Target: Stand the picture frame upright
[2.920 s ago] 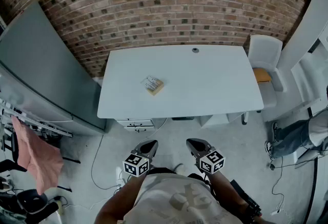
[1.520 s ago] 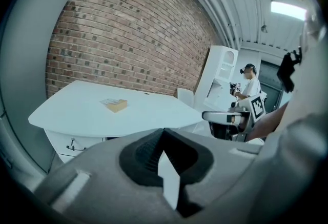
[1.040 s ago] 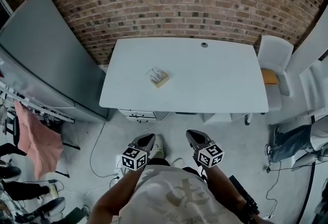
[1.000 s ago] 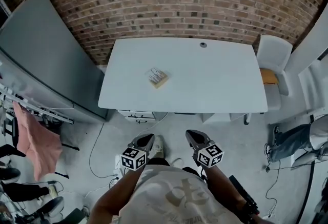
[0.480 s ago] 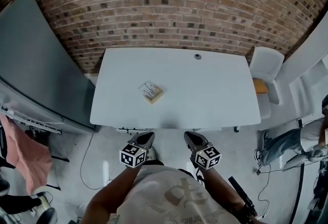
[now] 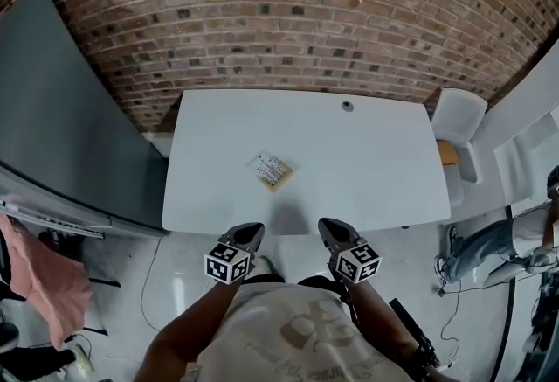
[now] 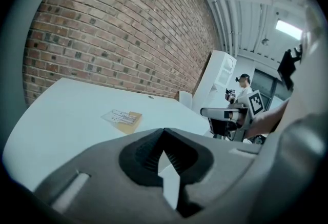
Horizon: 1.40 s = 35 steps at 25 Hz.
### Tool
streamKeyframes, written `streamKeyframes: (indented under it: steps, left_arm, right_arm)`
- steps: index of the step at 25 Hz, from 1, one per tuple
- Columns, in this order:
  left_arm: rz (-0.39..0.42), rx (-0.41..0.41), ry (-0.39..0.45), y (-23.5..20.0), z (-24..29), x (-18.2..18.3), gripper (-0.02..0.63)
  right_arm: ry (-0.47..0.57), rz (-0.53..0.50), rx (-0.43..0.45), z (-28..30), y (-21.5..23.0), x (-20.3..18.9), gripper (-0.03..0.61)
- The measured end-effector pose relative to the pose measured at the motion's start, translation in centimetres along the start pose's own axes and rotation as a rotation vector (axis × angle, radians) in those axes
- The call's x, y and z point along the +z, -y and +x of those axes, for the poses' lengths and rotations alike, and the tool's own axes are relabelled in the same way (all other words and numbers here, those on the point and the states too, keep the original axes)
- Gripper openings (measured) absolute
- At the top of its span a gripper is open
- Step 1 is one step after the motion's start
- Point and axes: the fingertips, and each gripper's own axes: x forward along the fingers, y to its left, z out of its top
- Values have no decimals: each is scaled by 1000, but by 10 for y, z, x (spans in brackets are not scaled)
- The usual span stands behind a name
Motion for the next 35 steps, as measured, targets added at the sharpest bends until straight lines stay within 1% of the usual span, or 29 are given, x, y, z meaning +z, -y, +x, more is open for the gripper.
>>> streamKeyframes:
  steps: [2,5,8,13,16,22,26,31,35]
  left_arm:
    - [-10,11,-1,-12,-4,2,2]
    - [-40,45,1,-30,-13,2,2]
    - [-66,68,14,-47,-21,4,2]
    - [-90,80,34,-64,-22,7,2]
    - [-125,98,48,-70,-18,9,2]
    - [-163,143,64,-83,-8,16,2]
    - [-213,158,74,-91,6,23,3]
    - [-253,192,63,-109,31,28,3]
    - [-296,201,31,-119,54,30,3]
  right_arm:
    - [-9,-12,-28,11,2,5,6]
    - [-52,-40,-87,22,6,3,7]
    - [-70,-44,-98,31,8,8,7]
    - [-98,-68,-65,52,8,19,8]
    - [-109,-74,-46,63,11,21,7]
    - [-153,-80,6,95,24,21,8]
    - [-202,-86,42,122,40,25,8]
    - [-275,-122,104,158,61,35,8]
    - [-337,-141,147,184,77,38,8]
